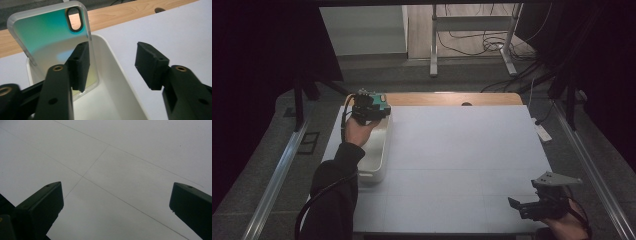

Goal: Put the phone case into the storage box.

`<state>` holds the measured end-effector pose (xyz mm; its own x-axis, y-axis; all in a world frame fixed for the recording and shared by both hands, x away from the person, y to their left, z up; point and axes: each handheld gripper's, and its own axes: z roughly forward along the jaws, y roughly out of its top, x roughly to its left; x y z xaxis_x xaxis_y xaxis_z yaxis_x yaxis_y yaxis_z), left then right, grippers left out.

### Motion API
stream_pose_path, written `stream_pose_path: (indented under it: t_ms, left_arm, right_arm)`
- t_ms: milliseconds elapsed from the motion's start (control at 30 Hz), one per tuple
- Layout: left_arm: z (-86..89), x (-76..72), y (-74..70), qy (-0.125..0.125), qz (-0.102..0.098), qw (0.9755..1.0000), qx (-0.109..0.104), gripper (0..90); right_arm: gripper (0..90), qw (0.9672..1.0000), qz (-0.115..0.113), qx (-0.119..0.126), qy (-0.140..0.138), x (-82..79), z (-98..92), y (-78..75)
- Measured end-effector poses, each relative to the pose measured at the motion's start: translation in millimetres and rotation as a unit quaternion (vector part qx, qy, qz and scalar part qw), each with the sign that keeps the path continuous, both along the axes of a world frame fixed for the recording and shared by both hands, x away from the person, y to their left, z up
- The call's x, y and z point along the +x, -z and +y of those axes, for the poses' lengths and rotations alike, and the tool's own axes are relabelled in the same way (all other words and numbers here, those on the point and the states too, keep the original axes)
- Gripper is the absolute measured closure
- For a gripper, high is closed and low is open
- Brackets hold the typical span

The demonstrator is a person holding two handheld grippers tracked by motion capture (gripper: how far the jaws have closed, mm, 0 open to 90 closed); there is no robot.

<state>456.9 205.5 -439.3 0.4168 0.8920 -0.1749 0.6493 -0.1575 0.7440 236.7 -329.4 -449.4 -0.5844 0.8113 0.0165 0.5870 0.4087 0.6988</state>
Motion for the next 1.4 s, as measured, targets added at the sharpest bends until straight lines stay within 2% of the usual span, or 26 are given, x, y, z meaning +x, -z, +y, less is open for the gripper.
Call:
stream_pose_path:
  t_ms: [333,667,867,967,1400]
  left_arm:
    - [6.1,-10.5,-1.8,0.015,-0.004,0.9996,-0.022,22.6]
    - [3.2,-21.2,-5.9,0.048,-0.007,0.9984,-0.028,12.6]
    - [-0.4,-28.9,-9.8,0.062,-0.007,0.9978,-0.019,6.6]
    - [-2.1,-33.0,-12.2,0.069,-0.011,0.9975,-0.005,3.7]
    - [-4.8,-52.7,-15.1,0.093,-0.028,0.9953,0.003,0.0]
  right_arm:
    - [0.0,1.0,-0.002,-0.002,-0.001,-0.3,0.5,-0.1]
    - [0.0,1.0,-0.003,-0.003,-0.001,-0.4,0.7,-0.1]
    - [0.0,1.0,-0.003,-0.002,0.0,-0.5,0.5,-0.2]
    - [0.0,1.0,-0.003,-0.002,0.0,-0.5,0.5,-0.2]
    - [0.0,1.0,-0.002,-0.003,0.002,-0.3,0.6,-0.1]
